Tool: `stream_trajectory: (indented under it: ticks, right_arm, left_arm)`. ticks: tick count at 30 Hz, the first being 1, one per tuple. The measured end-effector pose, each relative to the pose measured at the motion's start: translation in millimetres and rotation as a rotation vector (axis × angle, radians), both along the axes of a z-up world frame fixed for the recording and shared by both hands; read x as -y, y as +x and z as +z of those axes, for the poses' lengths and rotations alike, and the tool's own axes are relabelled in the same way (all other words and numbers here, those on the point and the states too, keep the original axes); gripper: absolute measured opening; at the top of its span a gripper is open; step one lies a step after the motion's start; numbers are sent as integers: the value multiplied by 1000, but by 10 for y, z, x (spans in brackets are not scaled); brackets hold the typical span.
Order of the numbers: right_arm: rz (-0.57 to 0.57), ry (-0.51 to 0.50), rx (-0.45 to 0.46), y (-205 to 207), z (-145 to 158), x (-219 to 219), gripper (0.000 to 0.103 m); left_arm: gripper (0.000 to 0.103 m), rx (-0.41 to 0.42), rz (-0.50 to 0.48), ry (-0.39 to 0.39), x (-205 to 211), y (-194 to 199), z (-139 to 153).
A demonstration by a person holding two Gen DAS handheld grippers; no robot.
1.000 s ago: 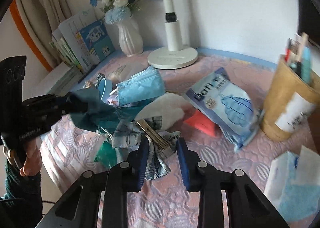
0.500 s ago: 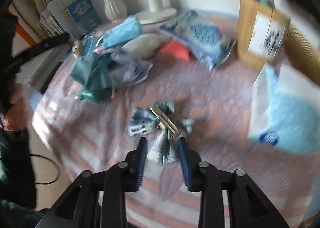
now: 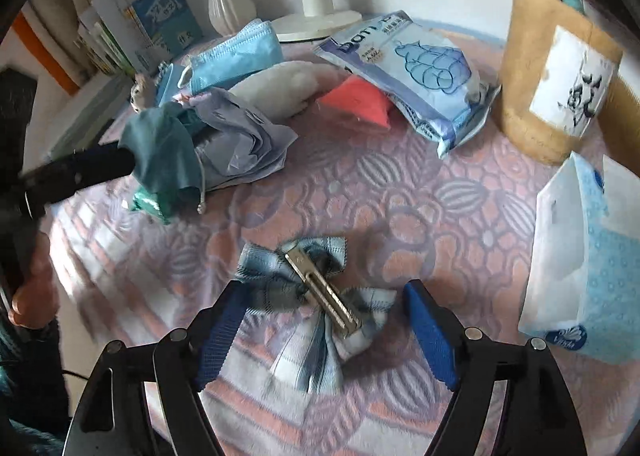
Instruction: Organize soft objects
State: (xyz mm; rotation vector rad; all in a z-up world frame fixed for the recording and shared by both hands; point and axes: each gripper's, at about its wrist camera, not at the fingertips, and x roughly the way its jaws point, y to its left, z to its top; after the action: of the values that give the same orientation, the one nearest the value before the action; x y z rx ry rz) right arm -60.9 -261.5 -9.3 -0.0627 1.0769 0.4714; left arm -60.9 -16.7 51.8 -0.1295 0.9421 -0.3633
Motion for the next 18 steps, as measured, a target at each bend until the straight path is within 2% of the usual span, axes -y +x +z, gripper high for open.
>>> stream_trajectory:
  ticks: [3, 4, 5, 6, 7, 8, 9, 10, 11, 13, 18]
  right_arm:
    - [12, -33, 26, -43, 15, -72, 79]
    - [10, -49, 31, -50, 7, -88, 74]
    - [8, -65, 40, -68, 2, -99, 63]
    - [10, -73, 52, -80, 20, -106, 58]
    - [16, -71, 66, -101, 41, -116, 47]
    - [19, -62, 68, -113, 56, -110, 39]
    - [16, -58, 70, -126, 67, -99, 38]
    - [12, -50, 74, -147, 79, -76, 33]
    - [12, -39, 75, -156, 92, -59, 29]
    - [8, -3, 76, -187, 141, 8, 21]
    - [-15, 49, 91, -211, 275, 90, 19]
  left_arm:
    - [79, -10, -5, 56, 157, 105, -76]
    - [79, -8, -7, 72, 198, 117, -87]
    - [78, 2, -3, 91, 228, 120, -90]
    - [65, 9, -1, 108, 250, 117, -88]
    - [41, 20, 7, 134, 267, 107, -88]
    - [30, 35, 23, 174, 273, 86, -82]
    - [13, 42, 27, 205, 267, 71, -80]
    - [11, 41, 25, 210, 237, 64, -77]
    - [10, 33, 20, 188, 193, 52, -67]
    - [9, 34, 13, 95, 47, 7, 0]
    - [9, 108, 25, -46, -272, -134, 366]
